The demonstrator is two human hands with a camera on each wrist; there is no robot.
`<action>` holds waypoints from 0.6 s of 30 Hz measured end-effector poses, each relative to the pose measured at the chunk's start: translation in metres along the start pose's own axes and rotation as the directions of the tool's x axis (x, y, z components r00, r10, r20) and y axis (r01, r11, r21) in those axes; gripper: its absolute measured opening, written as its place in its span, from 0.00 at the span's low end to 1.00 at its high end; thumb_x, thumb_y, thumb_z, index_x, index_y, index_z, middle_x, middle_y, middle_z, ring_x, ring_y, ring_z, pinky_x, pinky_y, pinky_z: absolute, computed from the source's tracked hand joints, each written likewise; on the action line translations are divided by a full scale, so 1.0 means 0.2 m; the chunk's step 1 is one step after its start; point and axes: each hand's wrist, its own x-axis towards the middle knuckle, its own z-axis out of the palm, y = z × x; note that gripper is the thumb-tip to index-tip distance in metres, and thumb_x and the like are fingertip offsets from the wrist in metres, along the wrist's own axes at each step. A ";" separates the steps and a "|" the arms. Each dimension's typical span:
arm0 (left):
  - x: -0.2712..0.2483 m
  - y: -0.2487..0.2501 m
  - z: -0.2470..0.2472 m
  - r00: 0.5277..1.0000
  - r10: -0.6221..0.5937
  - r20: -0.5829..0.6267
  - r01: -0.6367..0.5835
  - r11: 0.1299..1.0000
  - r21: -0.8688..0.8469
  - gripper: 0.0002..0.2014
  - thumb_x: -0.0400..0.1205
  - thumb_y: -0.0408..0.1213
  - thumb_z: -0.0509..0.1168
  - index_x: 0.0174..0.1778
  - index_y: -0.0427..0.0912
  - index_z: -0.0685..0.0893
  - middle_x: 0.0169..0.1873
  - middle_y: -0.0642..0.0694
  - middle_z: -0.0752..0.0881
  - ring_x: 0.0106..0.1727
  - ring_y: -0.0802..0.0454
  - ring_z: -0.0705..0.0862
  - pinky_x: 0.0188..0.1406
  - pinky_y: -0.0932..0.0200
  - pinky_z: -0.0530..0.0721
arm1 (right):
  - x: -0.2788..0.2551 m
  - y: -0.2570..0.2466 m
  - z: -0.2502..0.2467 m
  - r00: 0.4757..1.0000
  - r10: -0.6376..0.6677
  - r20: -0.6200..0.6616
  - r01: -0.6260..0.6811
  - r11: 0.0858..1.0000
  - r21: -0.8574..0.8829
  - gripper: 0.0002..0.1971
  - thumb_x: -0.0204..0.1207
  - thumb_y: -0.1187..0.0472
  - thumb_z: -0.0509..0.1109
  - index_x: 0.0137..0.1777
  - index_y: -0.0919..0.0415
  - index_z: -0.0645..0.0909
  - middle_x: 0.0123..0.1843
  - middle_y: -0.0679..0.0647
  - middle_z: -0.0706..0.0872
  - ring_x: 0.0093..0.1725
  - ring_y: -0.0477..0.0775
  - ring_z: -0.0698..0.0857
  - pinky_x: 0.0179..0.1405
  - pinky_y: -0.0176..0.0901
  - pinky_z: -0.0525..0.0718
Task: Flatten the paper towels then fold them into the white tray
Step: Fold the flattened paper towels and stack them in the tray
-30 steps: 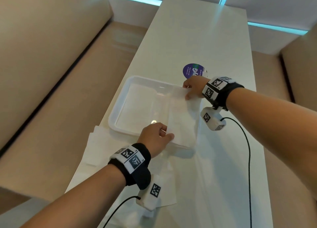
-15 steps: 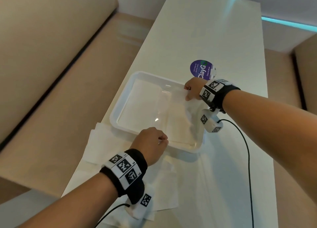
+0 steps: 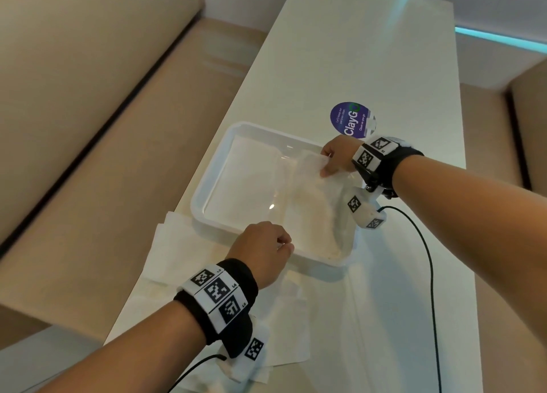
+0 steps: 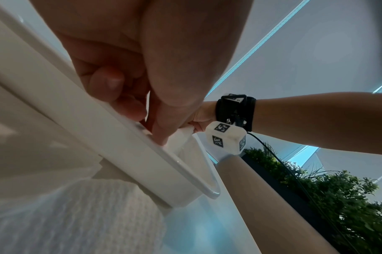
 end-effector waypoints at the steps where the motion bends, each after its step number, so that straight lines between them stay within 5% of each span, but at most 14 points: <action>1: 0.00 0.00 0.00 1.000 0.001 0.004 -0.001 1.000 0.003 0.11 0.84 0.44 0.63 0.58 0.48 0.85 0.57 0.52 0.85 0.49 0.57 0.80 0.57 0.63 0.79 | 0.00 0.00 0.00 1.000 0.001 -0.011 -0.002 0.999 -0.037 0.19 0.70 0.58 0.79 0.59 0.64 0.84 0.51 0.57 0.87 0.47 0.56 0.83 0.47 0.43 0.80; 4: 0.00 0.01 -0.01 1.000 0.004 0.015 -0.004 1.000 0.013 0.11 0.84 0.45 0.63 0.59 0.48 0.85 0.57 0.53 0.85 0.49 0.57 0.80 0.59 0.60 0.80 | -0.01 -0.01 0.01 1.000 -0.008 -0.009 0.007 0.994 -0.112 0.23 0.70 0.56 0.79 0.62 0.67 0.82 0.56 0.61 0.86 0.47 0.56 0.80 0.45 0.42 0.75; 7: 0.00 0.01 -0.02 0.999 0.010 0.030 -0.011 1.000 0.027 0.12 0.84 0.46 0.63 0.62 0.49 0.83 0.59 0.54 0.83 0.51 0.57 0.80 0.60 0.60 0.78 | 0.00 -0.02 0.02 1.000 -0.015 -0.023 0.011 0.989 -0.148 0.25 0.68 0.56 0.80 0.62 0.66 0.80 0.51 0.57 0.83 0.46 0.55 0.78 0.45 0.43 0.74; 13: 0.02 0.00 -0.03 0.999 0.029 0.030 -0.031 0.999 0.042 0.12 0.83 0.47 0.64 0.61 0.50 0.83 0.59 0.54 0.81 0.49 0.57 0.78 0.57 0.63 0.76 | -0.05 -0.07 -0.03 0.996 -0.044 -0.077 0.016 0.945 -0.327 0.23 0.70 0.54 0.78 0.62 0.62 0.78 0.56 0.56 0.85 0.53 0.59 0.84 0.46 0.47 0.82; 15: 0.01 -0.03 -0.05 0.999 0.036 -0.007 -0.035 0.996 0.086 0.12 0.82 0.50 0.64 0.59 0.51 0.83 0.58 0.54 0.80 0.53 0.58 0.76 0.56 0.64 0.74 | -0.10 -0.12 -0.02 0.980 -0.158 -0.124 0.096 0.910 -0.403 0.18 0.74 0.57 0.73 0.63 0.59 0.77 0.57 0.55 0.83 0.55 0.59 0.84 0.44 0.47 0.81; 18: 0.01 -0.08 -0.09 0.995 0.036 -0.091 -0.017 0.979 0.201 0.13 0.81 0.55 0.64 0.56 0.55 0.85 0.58 0.55 0.81 0.63 0.54 0.72 0.61 0.62 0.71 | -0.17 -0.21 0.05 0.919 -0.392 -0.037 0.356 0.868 -0.346 0.14 0.78 0.57 0.68 0.63 0.53 0.78 0.61 0.49 0.82 0.61 0.54 0.79 0.58 0.49 0.80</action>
